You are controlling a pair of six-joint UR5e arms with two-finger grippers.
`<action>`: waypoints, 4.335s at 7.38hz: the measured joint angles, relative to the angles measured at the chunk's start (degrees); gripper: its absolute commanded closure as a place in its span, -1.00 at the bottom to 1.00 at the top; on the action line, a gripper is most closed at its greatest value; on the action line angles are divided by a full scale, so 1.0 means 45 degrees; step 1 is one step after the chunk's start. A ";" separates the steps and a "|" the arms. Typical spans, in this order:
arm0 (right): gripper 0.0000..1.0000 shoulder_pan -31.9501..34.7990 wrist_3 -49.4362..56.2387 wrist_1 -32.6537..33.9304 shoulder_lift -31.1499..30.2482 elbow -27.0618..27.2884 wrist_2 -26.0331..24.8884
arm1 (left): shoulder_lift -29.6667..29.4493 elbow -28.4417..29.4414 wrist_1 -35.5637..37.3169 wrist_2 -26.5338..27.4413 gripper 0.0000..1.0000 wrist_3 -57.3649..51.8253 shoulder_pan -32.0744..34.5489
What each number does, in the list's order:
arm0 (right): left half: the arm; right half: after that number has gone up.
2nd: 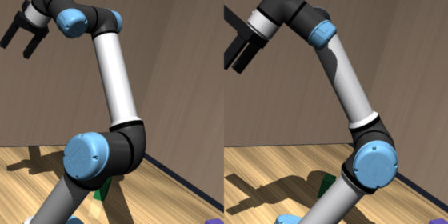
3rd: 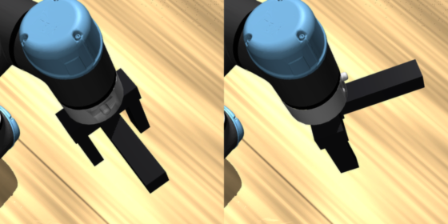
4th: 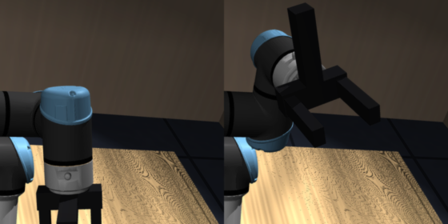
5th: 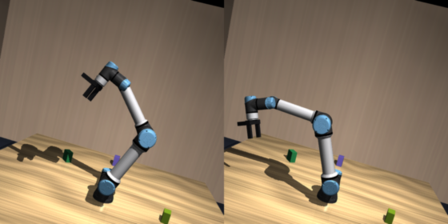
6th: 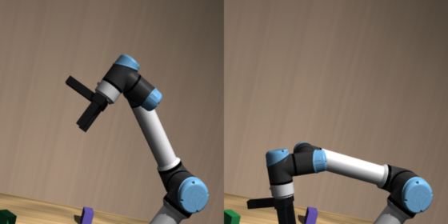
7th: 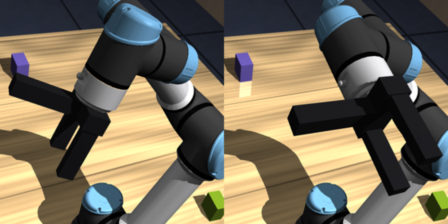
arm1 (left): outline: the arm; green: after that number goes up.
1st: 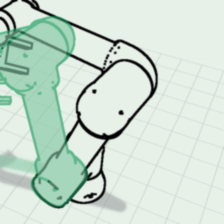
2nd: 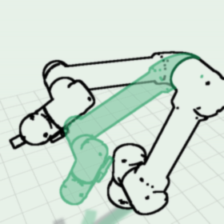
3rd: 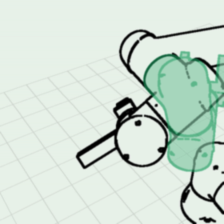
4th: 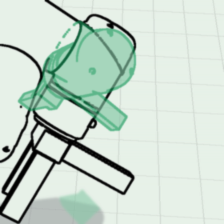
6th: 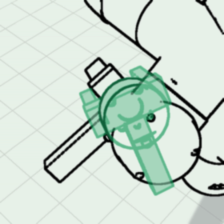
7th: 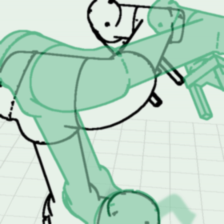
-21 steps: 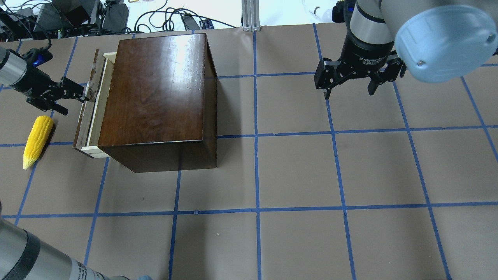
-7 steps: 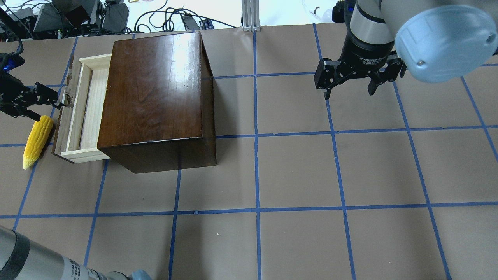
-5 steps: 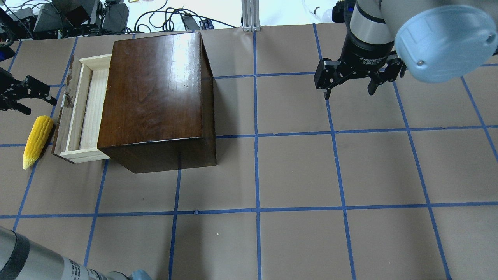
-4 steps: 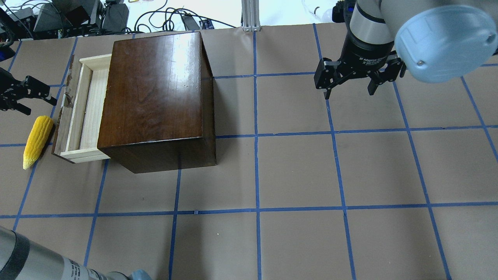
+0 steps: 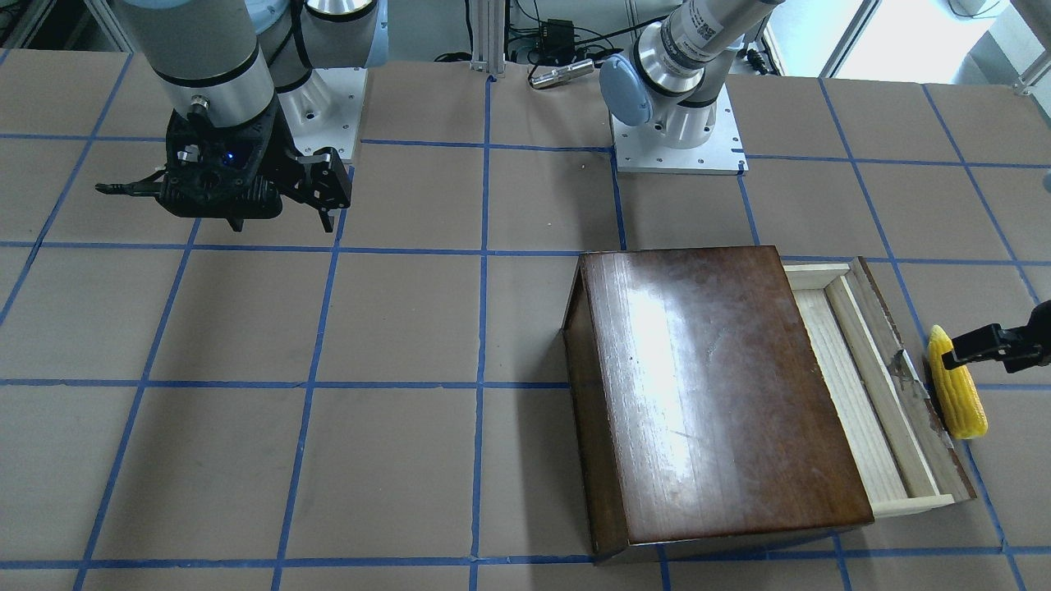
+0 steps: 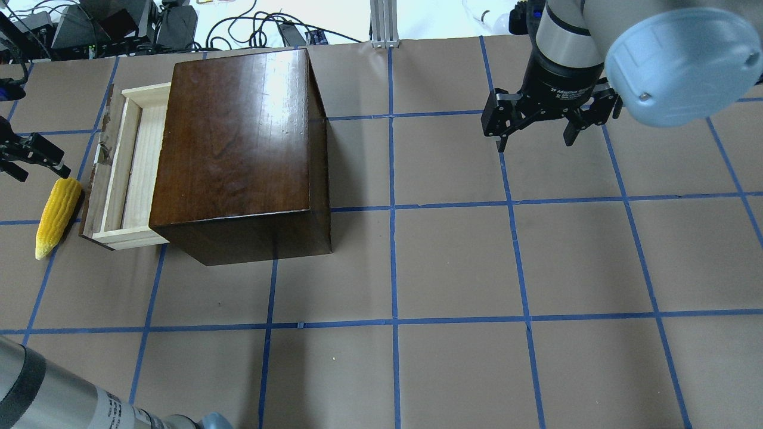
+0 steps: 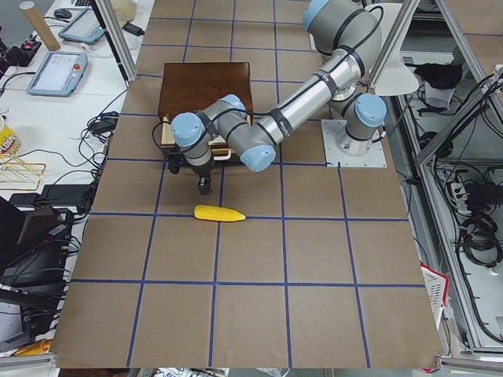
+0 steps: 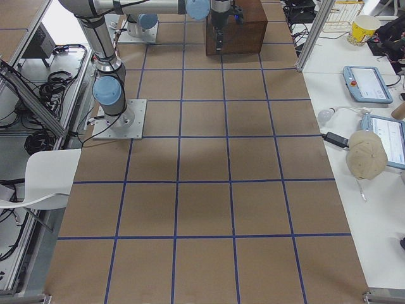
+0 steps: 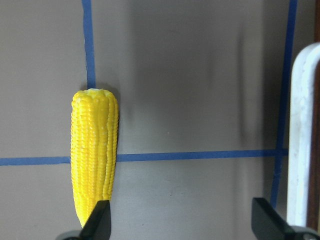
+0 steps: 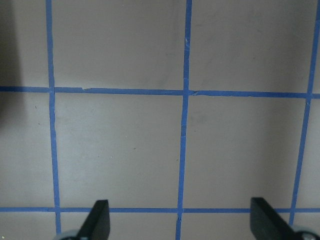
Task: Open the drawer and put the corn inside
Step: 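Release the handle and move the left gripper over the yellow corn, then lower the left gripper and grasp the yellow corn cob, then lift the corn and carry it over the open drawer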
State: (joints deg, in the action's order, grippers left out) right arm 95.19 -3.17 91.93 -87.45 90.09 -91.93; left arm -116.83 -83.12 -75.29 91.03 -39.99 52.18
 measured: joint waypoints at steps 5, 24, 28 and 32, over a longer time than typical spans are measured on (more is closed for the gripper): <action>-1.00 -0.0001 0.0000 0.0001 0.0000 0.0000 0.0000 | -0.1379 -0.0119 0.1579 0.0613 -1.00 -0.1984 -0.0623; -1.00 0.0000 0.0000 0.0000 0.0000 0.0000 0.0000 | -0.0981 0.0329 0.1924 0.0473 1.00 -0.2178 -0.0274; -1.00 0.0000 0.0000 0.0000 -0.0001 0.0000 0.0000 | 0.0650 0.1960 -0.1357 0.0510 1.00 0.0371 0.1239; -1.00 0.0000 0.0000 0.0000 0.0000 0.0000 0.0000 | 0.1313 0.2070 -0.2483 0.0284 1.00 0.2096 0.3766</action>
State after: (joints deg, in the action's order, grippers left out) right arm 95.19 -3.17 91.93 -87.45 90.09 -91.93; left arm -110.92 -73.80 -86.46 92.30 -30.56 69.12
